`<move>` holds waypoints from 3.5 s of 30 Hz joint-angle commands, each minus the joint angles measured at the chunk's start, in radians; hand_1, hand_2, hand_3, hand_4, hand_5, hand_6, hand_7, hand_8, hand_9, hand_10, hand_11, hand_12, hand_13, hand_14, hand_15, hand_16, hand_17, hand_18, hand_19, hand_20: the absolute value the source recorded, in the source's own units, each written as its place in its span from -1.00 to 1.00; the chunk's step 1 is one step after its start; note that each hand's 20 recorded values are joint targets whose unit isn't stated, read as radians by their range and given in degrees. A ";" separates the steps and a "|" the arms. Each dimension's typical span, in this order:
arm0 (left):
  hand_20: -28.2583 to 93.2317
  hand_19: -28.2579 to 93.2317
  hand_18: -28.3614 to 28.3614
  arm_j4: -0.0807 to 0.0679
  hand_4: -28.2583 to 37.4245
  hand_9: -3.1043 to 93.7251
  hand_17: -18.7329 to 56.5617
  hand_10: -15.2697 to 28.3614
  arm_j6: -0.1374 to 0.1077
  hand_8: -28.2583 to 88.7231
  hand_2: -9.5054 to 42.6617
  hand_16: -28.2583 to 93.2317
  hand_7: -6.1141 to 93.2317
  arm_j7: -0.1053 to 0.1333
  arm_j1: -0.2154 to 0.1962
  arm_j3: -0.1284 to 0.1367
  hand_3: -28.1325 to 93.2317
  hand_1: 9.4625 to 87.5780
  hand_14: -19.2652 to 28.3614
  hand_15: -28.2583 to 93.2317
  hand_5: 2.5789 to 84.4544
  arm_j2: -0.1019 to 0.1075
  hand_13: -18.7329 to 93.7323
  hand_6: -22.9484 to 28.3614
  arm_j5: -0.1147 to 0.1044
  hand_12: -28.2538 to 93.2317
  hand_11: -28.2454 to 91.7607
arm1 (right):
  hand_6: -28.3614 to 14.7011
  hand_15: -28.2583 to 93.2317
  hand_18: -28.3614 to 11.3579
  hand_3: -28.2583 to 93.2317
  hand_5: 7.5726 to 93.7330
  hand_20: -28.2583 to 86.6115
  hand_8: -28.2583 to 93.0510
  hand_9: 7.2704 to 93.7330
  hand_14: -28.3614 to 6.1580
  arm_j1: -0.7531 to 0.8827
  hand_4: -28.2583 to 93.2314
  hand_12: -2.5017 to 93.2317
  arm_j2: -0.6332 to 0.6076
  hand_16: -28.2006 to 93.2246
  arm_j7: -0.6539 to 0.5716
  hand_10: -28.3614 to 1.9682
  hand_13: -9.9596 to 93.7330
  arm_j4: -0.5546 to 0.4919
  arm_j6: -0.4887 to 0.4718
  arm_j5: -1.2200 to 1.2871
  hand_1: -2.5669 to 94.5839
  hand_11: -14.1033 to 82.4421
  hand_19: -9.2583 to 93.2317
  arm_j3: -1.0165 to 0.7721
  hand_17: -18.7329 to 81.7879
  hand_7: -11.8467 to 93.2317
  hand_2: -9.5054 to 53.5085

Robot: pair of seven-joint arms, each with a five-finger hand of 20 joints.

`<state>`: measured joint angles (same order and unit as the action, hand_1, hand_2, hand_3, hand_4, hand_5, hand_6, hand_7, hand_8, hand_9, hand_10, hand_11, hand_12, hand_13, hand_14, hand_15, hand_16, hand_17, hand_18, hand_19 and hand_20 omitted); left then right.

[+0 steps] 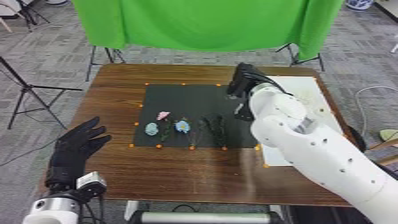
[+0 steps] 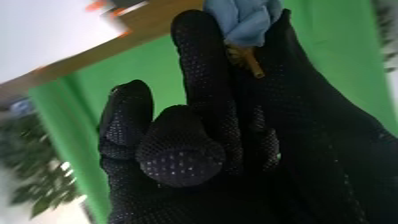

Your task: Arrange flowers

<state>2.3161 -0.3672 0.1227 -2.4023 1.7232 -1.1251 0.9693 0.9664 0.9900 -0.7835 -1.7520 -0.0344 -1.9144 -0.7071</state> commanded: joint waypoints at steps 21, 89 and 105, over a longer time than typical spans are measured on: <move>-0.68 0.60 0.87 -0.015 -0.69 -0.19 -0.69 0.64 0.037 -0.67 -0.35 -0.72 -0.61 -0.027 0.032 -0.001 0.81 -0.58 0.96 0.41 -0.05 0.008 -0.16 0.38 0.011 -0.40 -0.02 | 0.31 0.77 -0.67 0.82 0.68 -0.13 -0.52 0.97 0.47 0.005 -1.00 -0.20 0.186 -0.29 -0.034 0.36 0.82 0.101 0.096 0.005 0.19 -0.41 1.00 0.188 0.17 -0.14 -1.00; -0.61 0.56 0.83 -0.005 -0.68 -0.23 -0.69 0.59 0.018 -0.68 -0.36 -0.74 -0.61 -0.022 0.000 -0.010 0.82 -0.59 0.88 0.42 -0.08 -0.003 -0.19 0.37 0.005 -0.43 0.01 | 0.16 0.82 -0.78 0.90 0.20 -0.13 -0.77 0.62 0.23 0.006 -0.97 -0.58 0.186 -0.32 -0.084 -0.18 0.74 0.021 -0.010 0.004 -0.25 0.08 1.00 0.080 0.13 -0.39 -0.98; -0.62 0.58 0.85 0.000 -0.69 -0.20 -0.68 0.63 -0.016 -0.68 -0.34 -0.73 -0.61 0.026 -0.021 -0.018 0.81 -0.59 0.93 0.42 -0.06 0.023 -0.17 0.37 -0.012 -0.41 -0.01 | 0.11 0.84 -0.71 0.92 0.09 -0.24 -0.77 0.35 0.18 -0.015 -0.96 -0.65 -0.253 -0.33 0.028 -0.31 0.65 0.067 0.038 0.155 -0.33 -0.14 1.00 -0.013 0.02 -0.38 -0.89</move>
<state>2.3099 -0.3707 0.1391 -2.3979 1.7106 -1.1072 0.9667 0.9783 0.9781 -0.7118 -1.7911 -0.0574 -1.8293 -0.6993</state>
